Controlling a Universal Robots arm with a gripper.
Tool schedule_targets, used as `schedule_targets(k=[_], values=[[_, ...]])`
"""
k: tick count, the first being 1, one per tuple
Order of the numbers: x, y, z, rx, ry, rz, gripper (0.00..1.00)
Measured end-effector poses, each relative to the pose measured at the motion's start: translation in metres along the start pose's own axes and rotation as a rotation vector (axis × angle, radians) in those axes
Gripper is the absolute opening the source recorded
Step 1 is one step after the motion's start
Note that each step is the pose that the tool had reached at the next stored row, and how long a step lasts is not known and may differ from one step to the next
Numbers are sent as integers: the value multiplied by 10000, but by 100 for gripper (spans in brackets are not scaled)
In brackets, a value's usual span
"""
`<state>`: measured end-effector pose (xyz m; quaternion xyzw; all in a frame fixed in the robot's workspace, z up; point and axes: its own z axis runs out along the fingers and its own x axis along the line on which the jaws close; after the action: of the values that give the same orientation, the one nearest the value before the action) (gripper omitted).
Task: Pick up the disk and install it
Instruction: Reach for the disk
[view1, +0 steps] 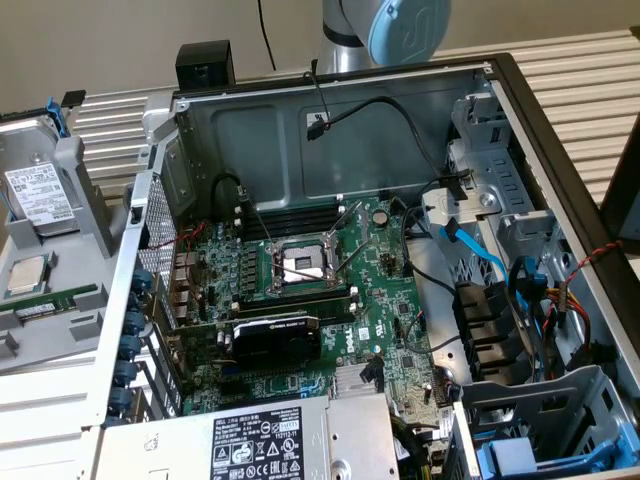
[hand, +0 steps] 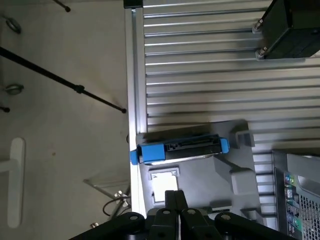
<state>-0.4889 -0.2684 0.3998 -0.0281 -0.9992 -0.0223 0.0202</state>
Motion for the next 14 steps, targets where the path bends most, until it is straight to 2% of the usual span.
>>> schedule_targets(k=[4,5,6,14], values=[[39,126,4,2,19,1,11],[39,131,4,4,72,4,11],[39,132,4,6,98,3,11],[39,133,4,5,99,3,11]])
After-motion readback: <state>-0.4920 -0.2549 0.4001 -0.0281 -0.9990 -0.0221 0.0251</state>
